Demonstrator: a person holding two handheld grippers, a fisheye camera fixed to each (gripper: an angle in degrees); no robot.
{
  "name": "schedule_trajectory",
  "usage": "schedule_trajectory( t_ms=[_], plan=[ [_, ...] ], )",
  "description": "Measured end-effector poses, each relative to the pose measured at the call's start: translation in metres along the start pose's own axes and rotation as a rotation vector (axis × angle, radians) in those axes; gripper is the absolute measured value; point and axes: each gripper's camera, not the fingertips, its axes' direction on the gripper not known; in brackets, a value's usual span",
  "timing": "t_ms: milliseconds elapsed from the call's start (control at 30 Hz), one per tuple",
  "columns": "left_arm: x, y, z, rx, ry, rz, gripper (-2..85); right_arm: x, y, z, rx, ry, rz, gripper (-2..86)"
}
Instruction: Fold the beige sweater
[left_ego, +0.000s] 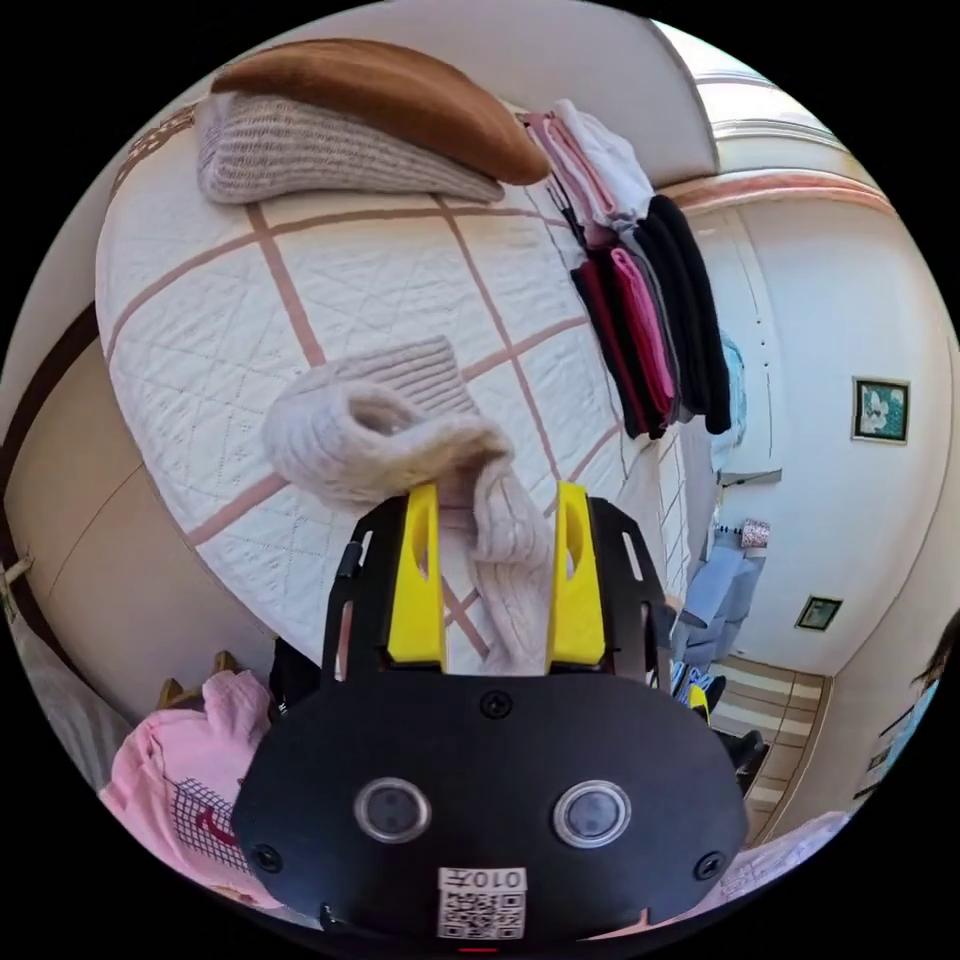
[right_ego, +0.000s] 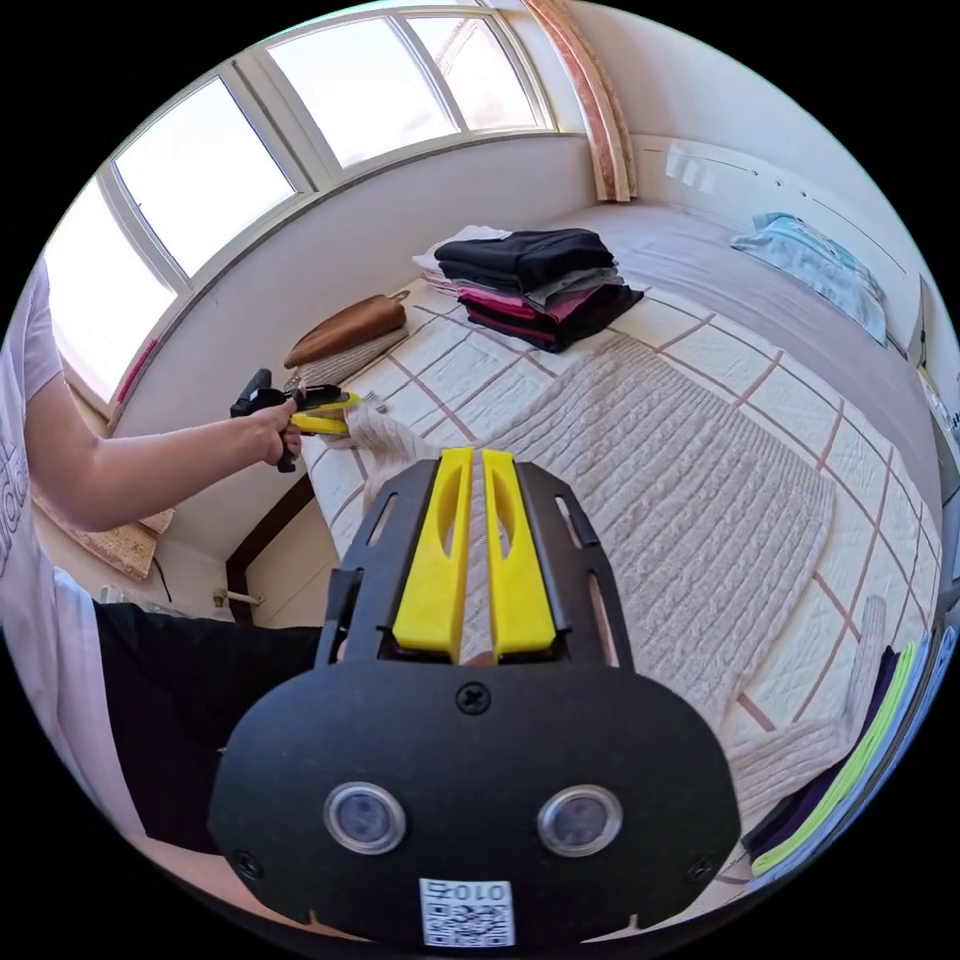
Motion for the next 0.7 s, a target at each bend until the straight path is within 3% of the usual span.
schedule_trajectory(
  t_ms=[100,267,367,467,533,600,700],
  plan=[
    [-0.007,0.001,0.007,0.07,0.016,-0.084,7.0,-0.001,-0.002,0.0,-0.019,-0.001,-0.002,4.0],
    [0.04,0.012,-0.008,0.167,-0.12,0.142,2.0,0.014,0.008,-0.008,-0.021,-0.008,0.045,3.5],
    [0.108,0.032,-0.027,0.244,-0.205,0.452,1.4,0.024,0.014,-0.018,-0.011,0.004,0.078,3.4],
    [0.224,0.077,-0.028,0.262,-0.363,0.993,1.7,0.035,0.019,-0.033,-0.006,0.02,0.106,3.4],
    [0.314,0.142,-0.005,0.249,-0.385,1.465,3.1,0.042,0.021,-0.042,-0.003,0.038,0.121,3.5],
    [0.357,0.186,0.028,0.102,-0.345,1.671,4.9,0.05,0.023,-0.05,-0.003,0.063,0.146,3.6],
    [0.37,0.241,0.094,-0.197,-0.347,1.778,7.8,0.069,0.026,-0.061,0.0,0.083,0.233,4.0]
  ],
)
